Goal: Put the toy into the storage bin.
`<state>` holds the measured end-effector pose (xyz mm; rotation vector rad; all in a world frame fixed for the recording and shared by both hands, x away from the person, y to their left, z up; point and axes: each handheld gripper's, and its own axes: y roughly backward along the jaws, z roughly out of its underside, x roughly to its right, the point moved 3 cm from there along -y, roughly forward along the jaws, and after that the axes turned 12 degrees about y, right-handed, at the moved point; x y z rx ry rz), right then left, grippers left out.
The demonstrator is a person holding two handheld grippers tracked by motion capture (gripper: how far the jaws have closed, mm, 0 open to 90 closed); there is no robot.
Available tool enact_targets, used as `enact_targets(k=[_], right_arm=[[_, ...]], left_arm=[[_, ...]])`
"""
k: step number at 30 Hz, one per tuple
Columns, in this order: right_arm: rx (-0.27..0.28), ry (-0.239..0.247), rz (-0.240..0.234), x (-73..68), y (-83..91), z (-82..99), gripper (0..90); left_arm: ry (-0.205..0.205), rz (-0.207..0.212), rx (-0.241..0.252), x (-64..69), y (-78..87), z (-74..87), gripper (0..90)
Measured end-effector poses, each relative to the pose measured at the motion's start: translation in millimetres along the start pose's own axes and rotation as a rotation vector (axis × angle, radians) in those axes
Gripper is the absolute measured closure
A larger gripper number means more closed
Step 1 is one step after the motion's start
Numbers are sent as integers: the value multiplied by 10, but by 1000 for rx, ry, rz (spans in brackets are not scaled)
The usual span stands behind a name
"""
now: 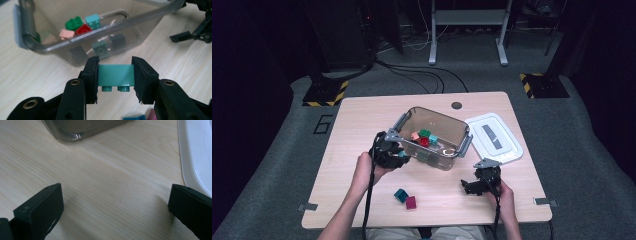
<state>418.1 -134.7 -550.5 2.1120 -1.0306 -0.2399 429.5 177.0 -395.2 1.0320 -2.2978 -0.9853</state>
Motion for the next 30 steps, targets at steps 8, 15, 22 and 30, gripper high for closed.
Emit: enact_targets(k=[8,15,22,30], right_arm=[[0,0,0,0,0,0,0],[0,0,0,0,0,0,0],[0,0,0,0,0,0,0],[0,0,-1,0,0,0,0]], left_arm=[[-19,-32,41,-45,107,-391,589],[-1,-52,60,-132,40,-813,589],[49,-43,-4,-284,-373,-951,589],[119,-36,-35,-430,-637,-868,428]])
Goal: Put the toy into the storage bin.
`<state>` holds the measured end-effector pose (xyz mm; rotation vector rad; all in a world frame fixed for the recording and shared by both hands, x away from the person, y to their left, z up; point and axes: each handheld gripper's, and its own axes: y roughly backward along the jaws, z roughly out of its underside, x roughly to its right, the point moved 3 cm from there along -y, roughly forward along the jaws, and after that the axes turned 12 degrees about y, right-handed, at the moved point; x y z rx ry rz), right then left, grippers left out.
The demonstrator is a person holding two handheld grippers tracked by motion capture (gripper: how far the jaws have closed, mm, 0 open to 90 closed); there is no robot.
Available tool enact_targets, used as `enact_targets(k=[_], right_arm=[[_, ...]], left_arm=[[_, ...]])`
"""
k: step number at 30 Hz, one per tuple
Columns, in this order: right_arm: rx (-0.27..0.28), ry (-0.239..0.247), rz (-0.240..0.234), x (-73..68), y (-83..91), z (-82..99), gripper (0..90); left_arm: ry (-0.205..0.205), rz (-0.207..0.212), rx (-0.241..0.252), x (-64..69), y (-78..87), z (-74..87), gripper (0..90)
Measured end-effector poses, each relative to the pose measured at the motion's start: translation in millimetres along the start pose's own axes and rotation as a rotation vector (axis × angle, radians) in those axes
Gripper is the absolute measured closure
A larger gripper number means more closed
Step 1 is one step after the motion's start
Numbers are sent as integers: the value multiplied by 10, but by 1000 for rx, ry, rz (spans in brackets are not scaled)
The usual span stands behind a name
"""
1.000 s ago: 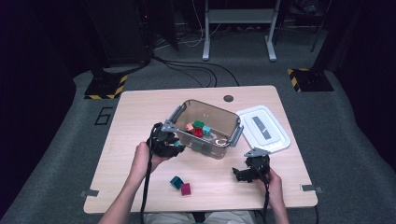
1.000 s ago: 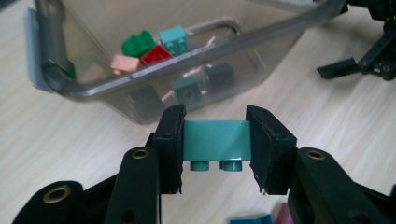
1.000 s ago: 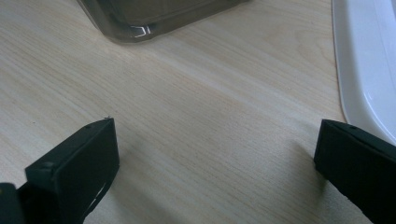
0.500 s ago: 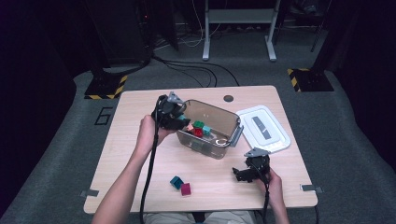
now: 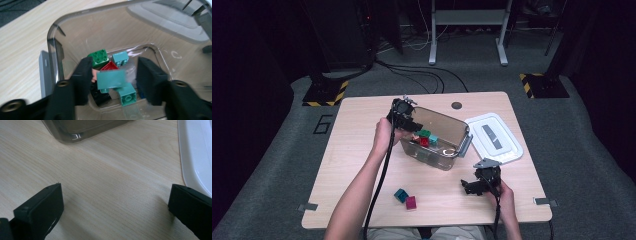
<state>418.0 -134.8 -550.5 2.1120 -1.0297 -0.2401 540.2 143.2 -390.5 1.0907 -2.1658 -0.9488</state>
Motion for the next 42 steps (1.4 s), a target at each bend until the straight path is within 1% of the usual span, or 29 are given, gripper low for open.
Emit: enact_targets(k=[1,2,4,6,9,14,16,18,20,22,23,24,25,27,28,30,31,33,34,36,37,39,42], right_arm=[[0,0,0,0,0,0,0],[0,0,0,0,0,0,0],[0,0,0,0,0,0,0],[0,0,0,0,0,0,0],[1,0,0,0,0,0,0],[0,0,0,0,0,0,0],[0,0,0,0,0,0,0],[0,0,0,0,0,0,0],[0,-1,0,-1,0,0,0],[0,0,0,0,-1,0,0],[0,0,0,0,0,0,0],[0,0,0,0,0,0,0],[0,-1,1,0,0,-1,0],[0,-1,1,0,0,0,0],[0,-1,1,0,-1,0,0],[1,-1,1,0,-1,-1,0],[1,-1,1,-1,-1,-1,0],[1,-1,1,0,-1,-1,0],[0,0,0,1,0,0,0],[0,0,0,0,0,0,0],[0,-1,0,0,0,-1,0],[1,0,1,0,-1,-1,0],[0,0,1,0,-1,0,0]], left_arm=[[-2,3,-3,-2,16,30,396],[-4,-5,-1,0,29,51,337],[-3,-6,17,12,92,123,276],[0,-2,37,28,166,196,226],[-12,2,50,51,271,314,174],[-34,4,67,90,427,533,153],[-32,-1,78,102,456,635,151],[-28,-3,77,99,470,749,149],[-22,-3,69,93,462,872,147],[-25,-11,55,76,446,986,143],[-18,-33,48,67,424,1072,144],[-21,-56,36,52,410,1143,142],[-19,-61,24,32,396,1211,135],[-3,-49,8,0,350,1351,128],[-4,-57,-1,-9,332,1401,126],[15,-52,-17,-19,271,1545,124],[16,-58,-15,-20,248,1618,123],[30,-38,-17,-9,223,1723,123],[32,-36,-15,0,204,1778,121],[37,-23,-27,27,174,1872,121],[39,-23,-28,38,165,1899,122],[42,-2,-39,54,153,1960,121],[43,8,-49,73,131,2004,127]])
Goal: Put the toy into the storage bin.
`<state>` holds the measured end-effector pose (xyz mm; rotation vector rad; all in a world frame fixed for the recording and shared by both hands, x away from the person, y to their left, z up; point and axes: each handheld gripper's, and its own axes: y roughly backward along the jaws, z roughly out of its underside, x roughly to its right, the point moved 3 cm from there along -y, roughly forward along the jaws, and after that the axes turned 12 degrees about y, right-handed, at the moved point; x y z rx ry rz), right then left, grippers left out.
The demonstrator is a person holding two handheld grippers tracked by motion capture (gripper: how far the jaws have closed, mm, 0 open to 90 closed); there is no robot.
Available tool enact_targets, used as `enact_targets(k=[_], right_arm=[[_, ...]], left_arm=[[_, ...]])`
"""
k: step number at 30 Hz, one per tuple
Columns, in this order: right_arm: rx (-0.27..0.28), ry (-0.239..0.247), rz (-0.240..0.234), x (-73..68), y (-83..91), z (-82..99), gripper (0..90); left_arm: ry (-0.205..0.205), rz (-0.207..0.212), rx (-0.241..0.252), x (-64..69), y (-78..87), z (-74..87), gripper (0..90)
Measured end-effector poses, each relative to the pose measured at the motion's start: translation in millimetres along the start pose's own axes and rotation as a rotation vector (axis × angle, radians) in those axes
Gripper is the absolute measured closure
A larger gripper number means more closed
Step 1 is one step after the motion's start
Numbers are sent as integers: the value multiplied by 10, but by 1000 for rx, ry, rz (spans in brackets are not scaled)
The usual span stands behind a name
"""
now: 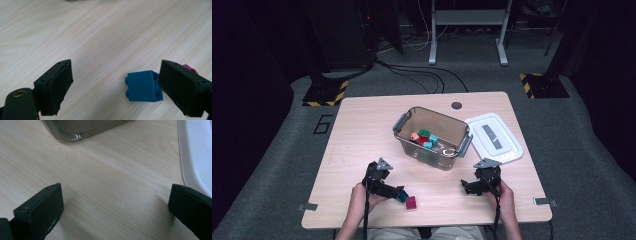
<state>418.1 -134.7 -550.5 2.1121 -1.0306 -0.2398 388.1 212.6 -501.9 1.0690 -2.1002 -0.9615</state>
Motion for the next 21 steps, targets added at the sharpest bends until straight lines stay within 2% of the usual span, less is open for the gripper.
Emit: enact_targets(k=[7,9,10,14,18,21], right_arm=[[0,0,0,0,0,0,0],[0,0,0,0,0,0,0],[-1,0,-1,0,1,0,0],[0,-1,0,-1,0,0,0],[0,0,0,0,0,0,0],[0,0,0,0,0,0,0]], left_arm=[[-18,4,-34,75,-132,114,187],[-13,23,-35,85,-173,148,235],[5,47,-26,87,-180,161,247],[-6,78,-24,90,-148,172,397],[6,108,-12,71,-136,183,517],[3,105,-8,62,-122,188,566]])
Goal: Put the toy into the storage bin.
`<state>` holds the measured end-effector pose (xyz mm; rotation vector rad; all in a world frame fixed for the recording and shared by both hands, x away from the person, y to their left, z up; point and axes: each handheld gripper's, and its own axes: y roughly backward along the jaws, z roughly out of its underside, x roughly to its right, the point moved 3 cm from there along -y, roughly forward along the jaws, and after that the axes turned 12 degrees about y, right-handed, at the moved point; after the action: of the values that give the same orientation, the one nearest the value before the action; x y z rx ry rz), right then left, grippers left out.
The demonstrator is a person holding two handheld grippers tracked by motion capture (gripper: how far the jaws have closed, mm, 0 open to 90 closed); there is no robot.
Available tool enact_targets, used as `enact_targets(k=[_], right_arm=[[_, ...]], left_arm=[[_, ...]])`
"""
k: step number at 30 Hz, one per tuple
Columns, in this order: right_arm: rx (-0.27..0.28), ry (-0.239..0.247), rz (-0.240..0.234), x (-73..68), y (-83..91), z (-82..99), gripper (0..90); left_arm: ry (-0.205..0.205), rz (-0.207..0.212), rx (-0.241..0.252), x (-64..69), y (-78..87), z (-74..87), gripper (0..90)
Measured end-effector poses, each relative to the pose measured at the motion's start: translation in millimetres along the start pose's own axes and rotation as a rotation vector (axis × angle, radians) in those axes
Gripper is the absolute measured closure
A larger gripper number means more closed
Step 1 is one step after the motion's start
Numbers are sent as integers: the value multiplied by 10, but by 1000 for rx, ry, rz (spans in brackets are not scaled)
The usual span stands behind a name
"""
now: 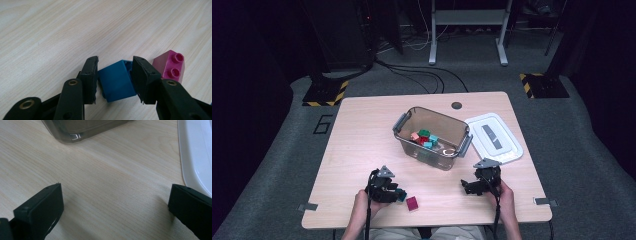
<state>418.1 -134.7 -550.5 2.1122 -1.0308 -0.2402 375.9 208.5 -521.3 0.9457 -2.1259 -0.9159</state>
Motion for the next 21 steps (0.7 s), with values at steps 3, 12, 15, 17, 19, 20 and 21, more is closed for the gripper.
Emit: enact_targets(k=[3,12,15,17,19,20,21], right_arm=[[0,0,0,0,0,0,0],[0,1,0,0,0,0,0],[0,-1,0,0,0,0,0],[0,0,0,0,0,0,0],[0,0,0,0,0,0,0],[0,-1,1,0,0,0,0],[0,0,1,0,0,0,0]], left_arm=[[-14,-13,10,6,15,6,603],[-27,-22,65,3,105,-46,718],[-25,-14,54,-18,108,-69,749],[-22,-14,50,-13,103,-64,741],[-28,-22,58,-16,111,-68,749],[-29,-27,66,-19,118,-72,758],[-25,-27,75,-20,133,-78,773]])
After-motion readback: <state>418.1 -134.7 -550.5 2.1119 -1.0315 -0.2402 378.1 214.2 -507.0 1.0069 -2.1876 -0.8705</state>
